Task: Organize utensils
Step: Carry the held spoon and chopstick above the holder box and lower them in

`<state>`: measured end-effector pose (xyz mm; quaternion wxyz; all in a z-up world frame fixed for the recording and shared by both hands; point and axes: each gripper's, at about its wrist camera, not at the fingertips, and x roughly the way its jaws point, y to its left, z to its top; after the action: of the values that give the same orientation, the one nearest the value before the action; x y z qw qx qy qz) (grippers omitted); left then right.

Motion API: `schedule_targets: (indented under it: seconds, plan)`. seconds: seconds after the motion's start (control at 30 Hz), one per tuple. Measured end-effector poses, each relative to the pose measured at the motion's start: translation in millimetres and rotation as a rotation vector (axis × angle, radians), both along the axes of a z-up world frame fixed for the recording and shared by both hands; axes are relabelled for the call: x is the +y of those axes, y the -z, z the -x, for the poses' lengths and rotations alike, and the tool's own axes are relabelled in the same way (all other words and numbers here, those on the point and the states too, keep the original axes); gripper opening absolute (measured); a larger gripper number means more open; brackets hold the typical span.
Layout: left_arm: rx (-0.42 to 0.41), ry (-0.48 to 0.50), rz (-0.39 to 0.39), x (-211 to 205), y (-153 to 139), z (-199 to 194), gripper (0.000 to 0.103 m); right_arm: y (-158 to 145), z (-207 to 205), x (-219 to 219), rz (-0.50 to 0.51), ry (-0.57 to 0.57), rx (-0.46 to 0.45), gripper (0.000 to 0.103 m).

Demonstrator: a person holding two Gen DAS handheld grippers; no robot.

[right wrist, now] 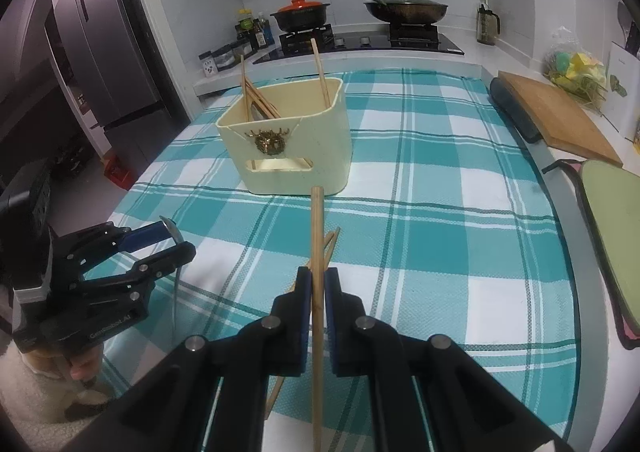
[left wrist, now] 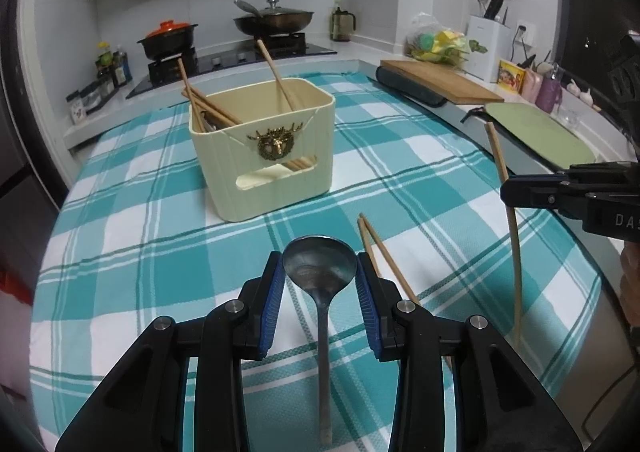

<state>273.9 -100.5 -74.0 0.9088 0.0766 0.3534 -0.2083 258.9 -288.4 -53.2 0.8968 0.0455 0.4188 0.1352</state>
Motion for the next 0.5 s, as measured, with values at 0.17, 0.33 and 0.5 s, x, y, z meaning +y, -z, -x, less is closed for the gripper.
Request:
schedule_targets:
  seconds: [0.17,0.33,0.5]
  plan:
    - [0.009,0.003,0.067,11,-13,5,0.036,-18,13,4,-0.003,-0.016,-0.037,0.007]
    - [0.007,0.000,0.094,17,-22,9,0.036,-31,21,8,-0.003,-0.029,-0.072,0.007]
    - [0.000,-0.002,0.127,24,-32,14,0.036,-43,28,7,0.001,-0.018,-0.117,0.007]
